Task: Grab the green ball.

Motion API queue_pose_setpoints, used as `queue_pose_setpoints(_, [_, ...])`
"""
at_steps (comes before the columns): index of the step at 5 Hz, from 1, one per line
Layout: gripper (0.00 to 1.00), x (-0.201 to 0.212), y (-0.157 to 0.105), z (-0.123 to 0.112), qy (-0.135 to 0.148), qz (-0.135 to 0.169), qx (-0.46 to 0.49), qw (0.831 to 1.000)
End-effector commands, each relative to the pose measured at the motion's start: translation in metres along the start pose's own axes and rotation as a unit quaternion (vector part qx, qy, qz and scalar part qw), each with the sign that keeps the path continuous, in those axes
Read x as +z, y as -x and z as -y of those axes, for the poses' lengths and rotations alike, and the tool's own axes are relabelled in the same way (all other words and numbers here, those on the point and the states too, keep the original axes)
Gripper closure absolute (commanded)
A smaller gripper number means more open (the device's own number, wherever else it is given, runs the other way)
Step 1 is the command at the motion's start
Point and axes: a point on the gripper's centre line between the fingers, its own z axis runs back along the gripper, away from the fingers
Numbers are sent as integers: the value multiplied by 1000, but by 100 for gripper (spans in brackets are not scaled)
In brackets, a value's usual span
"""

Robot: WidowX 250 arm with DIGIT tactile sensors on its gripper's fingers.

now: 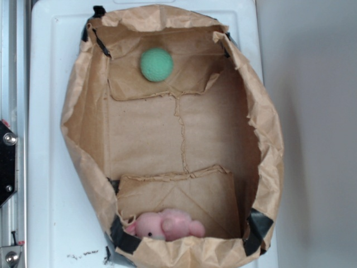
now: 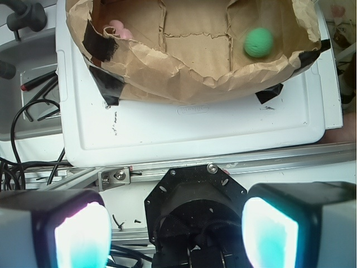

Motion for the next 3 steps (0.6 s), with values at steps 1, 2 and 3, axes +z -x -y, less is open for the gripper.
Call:
queue_pose_setpoints(1, [0,0,0,0,0,0,0,1000])
queue_pose_setpoints(2, [0,-11,-37,-9,-3,1,29,1000])
queue_pose_setpoints(3, [0,-26,-72,-18,-11,4,52,999])
